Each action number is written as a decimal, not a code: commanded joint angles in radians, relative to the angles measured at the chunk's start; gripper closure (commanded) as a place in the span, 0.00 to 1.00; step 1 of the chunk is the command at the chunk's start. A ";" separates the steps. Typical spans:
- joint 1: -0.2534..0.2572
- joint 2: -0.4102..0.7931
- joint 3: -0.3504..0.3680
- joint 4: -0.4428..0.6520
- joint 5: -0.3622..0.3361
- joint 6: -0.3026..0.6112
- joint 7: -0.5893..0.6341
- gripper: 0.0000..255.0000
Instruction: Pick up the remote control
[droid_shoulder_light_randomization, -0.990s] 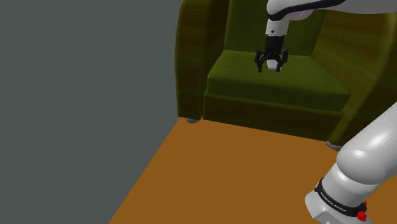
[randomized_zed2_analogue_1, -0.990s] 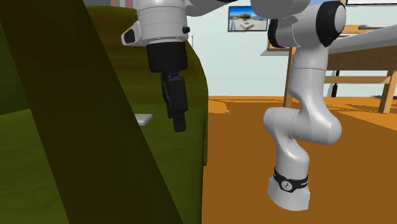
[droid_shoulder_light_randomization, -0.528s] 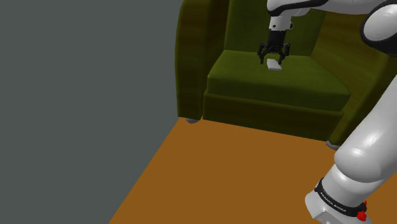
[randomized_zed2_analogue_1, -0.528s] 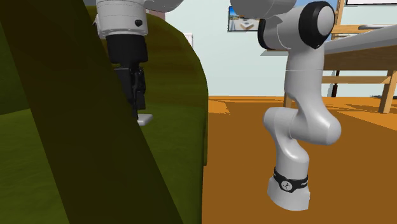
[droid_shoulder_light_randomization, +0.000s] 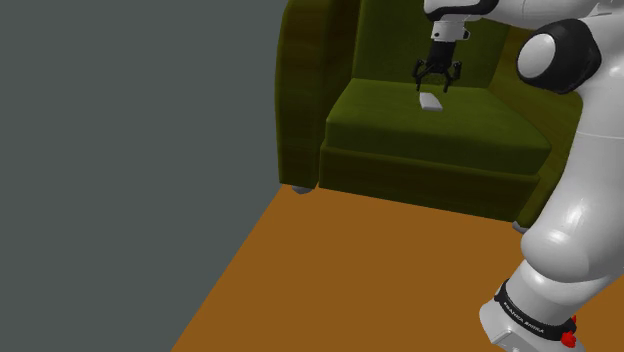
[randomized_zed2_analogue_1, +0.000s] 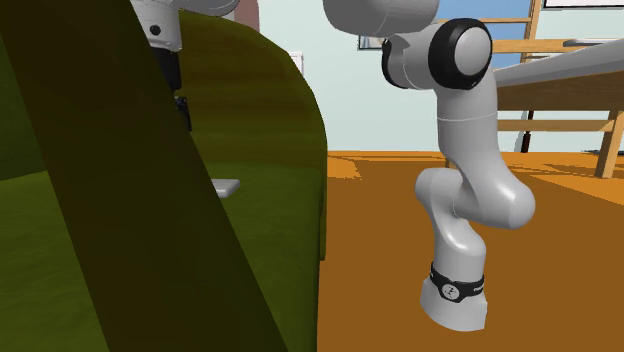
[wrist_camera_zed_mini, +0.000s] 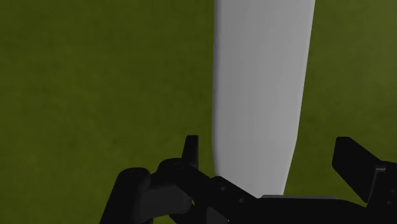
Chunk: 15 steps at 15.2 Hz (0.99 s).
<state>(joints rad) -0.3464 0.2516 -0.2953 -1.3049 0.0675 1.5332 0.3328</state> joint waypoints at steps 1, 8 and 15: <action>-0.002 0.001 -0.002 -0.014 0.001 0.017 0.003 0.00; 0.005 -0.020 -0.001 -0.118 -0.005 0.102 0.006 0.00; 0.006 -0.021 0.000 -0.120 -0.006 0.103 0.007 1.00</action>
<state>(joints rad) -0.3403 0.2303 -0.2958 -1.4247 0.0618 1.6364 0.3398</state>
